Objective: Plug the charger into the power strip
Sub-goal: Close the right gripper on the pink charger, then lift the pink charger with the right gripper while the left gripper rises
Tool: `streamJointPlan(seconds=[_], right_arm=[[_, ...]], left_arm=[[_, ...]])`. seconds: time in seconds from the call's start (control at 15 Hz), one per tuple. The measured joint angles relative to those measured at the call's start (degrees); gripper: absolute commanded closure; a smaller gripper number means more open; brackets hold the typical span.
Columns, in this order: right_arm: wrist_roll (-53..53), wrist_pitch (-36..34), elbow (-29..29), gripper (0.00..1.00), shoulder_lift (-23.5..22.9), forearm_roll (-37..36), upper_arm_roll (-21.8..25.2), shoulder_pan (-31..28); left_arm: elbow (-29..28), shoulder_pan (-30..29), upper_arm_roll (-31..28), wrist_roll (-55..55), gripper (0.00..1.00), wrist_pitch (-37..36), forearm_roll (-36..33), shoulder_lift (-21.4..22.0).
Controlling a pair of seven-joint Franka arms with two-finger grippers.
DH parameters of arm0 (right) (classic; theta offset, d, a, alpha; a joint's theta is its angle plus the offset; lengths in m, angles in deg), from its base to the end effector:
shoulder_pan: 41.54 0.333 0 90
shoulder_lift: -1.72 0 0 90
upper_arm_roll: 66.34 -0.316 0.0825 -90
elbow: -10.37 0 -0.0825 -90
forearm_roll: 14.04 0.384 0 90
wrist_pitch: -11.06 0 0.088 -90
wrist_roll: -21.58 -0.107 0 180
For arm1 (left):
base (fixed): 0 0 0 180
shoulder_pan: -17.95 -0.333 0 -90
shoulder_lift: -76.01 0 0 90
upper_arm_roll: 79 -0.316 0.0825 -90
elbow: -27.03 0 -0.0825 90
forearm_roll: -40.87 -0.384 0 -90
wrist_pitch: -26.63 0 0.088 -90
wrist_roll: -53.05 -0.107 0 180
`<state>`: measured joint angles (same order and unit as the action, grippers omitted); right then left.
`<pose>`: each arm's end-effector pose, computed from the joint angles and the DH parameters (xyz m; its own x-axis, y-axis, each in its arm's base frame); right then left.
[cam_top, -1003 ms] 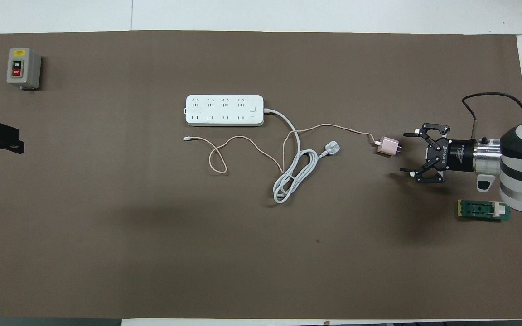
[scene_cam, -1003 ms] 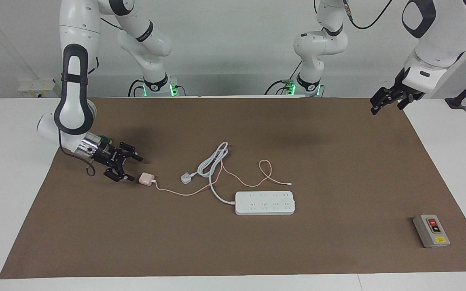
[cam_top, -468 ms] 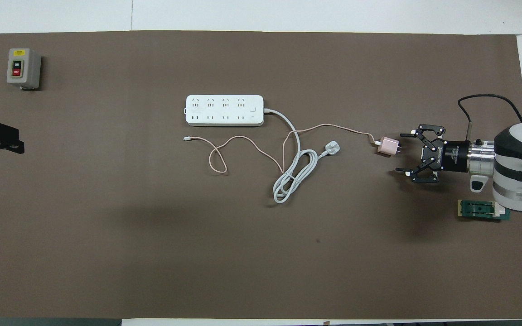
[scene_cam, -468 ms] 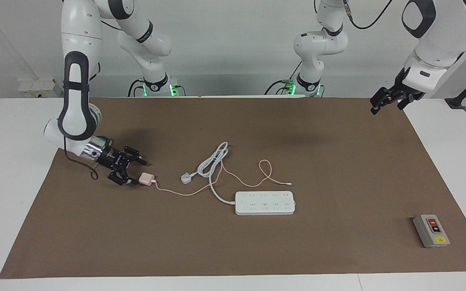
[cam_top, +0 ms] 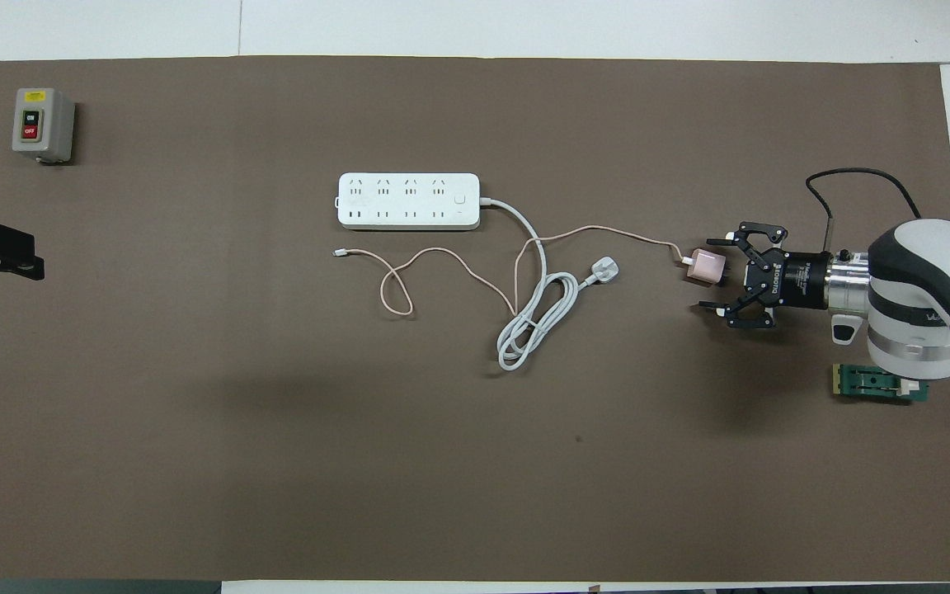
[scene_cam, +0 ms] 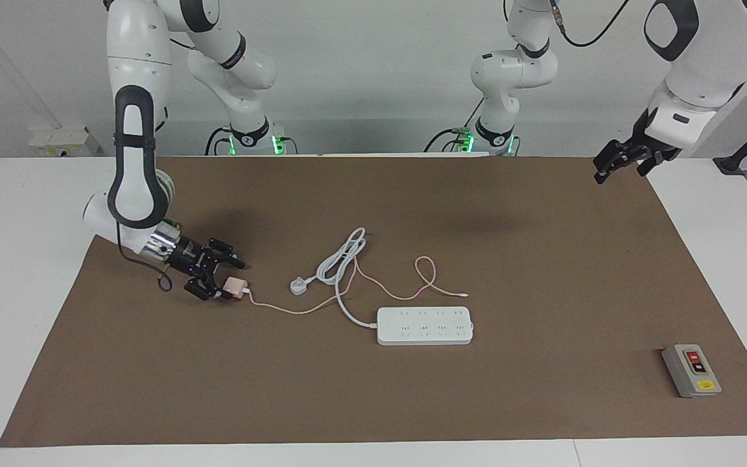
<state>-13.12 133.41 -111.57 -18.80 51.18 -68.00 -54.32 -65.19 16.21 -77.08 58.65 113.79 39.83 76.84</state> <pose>0.5505 -0.0681 0.2309 0.0339 -0.6494 -0.7597 -0.9802 0.1268 -0.1521 0.5437 0.0002 0.6101 0.9929 0.0954 -0.0716 0.0938 -0.9953 -0.0257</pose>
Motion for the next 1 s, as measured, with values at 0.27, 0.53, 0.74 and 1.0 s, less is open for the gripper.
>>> streamJointPlan(seconds=[0.27, 0.53, 0.74, 1.0], right_arm=[[1.8, 0.0, -0.1, 0.00, -0.6, 1.2, 0.0, -0.3], [1.8, 0.1, -0.1, 0.00, -0.6, 1.3, 0.0, -0.3], [1.8, 0.2, -0.2, 0.00, -0.6, 1.4, 0.0, -0.3], [1.8, 0.2, -0.2, 0.03, -0.6, 1.4, 0.0, -0.3]], left_arm=[[0.0, 0.0, 0.1, 0.0, 0.00, 0.0, 0.0, 0.1], [0.0, 0.2, 0.4, 0.0, 0.00, 0.0, 0.0, 0.1], [0.0, 0.9, 0.5, 0.0, 0.00, 0.1, 0.0, 0.1], [0.0, 1.8, 0.6, 0.0, 0.00, 0.1, 0.0, 0.1]])
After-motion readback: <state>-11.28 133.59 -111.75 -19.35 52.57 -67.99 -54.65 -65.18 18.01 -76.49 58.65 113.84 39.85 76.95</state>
